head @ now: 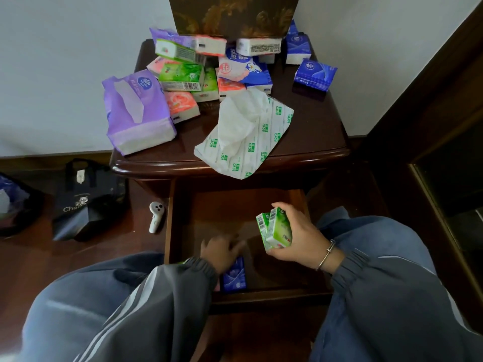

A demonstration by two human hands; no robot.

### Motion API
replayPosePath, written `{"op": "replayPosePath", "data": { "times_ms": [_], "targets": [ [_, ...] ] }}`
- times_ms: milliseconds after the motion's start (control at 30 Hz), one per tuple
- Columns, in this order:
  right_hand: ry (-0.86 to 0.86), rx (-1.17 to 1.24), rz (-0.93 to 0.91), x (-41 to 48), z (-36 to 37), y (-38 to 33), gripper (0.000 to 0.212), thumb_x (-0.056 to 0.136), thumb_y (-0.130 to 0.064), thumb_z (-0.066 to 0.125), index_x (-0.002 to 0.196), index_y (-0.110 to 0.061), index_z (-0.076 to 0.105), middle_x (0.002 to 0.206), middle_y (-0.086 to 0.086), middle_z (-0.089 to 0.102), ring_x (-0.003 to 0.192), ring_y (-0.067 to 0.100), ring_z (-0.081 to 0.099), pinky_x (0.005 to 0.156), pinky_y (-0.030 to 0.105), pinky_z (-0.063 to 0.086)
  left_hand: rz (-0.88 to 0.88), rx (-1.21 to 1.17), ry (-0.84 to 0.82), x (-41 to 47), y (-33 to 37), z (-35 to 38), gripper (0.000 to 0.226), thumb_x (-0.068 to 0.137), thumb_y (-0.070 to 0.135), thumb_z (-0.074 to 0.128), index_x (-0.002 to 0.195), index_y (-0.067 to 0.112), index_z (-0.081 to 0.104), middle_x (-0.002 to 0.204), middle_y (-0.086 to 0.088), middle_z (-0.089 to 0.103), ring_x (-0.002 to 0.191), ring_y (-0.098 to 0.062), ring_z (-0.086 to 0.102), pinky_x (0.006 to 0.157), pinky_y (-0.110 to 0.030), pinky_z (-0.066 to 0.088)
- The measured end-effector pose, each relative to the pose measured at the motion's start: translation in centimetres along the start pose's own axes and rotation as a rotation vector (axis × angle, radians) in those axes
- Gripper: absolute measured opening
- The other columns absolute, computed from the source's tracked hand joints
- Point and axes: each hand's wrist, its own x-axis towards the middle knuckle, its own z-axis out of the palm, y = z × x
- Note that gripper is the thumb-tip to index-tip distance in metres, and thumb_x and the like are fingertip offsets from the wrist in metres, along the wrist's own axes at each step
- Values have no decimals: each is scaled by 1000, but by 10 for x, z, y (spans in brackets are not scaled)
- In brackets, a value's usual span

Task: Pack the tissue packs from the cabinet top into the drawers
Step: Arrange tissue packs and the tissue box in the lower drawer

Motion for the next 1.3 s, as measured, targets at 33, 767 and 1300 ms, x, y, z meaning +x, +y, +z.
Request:
{"op": "replayPosePath", "data": {
  "times_ms": [33,767,1300],
  "targets": [
    [-5,-13,-34,-1,1,-4,100,60,-40,81,141,-26,24,126,-11,39,114,11,41,92,20,32,-33,-365,-3,-5,6,-9,53,98,51,39,136,17,53,126,-5,63,118,-21,57,110,-46,37],
    [2,-229,-278,-22,-4,-76,105,54,-69,71,142,-37,22,135,-15,40,120,9,39,99,33,33,53,-1491,-419,-89,19,-54,77,78,72,48,130,16,57,119,-15,68,100,-24,69,81,-38,58],
    [-475,-2,-90,-10,-13,-66,47,70,-34,80,111,-23,60,101,-8,63,87,0,58,78,16,48,98,-518,-308,-94,15,-69,64,77,16,79,127,18,39,110,1,49,88,-15,64,71,-30,60]
  ]
}}
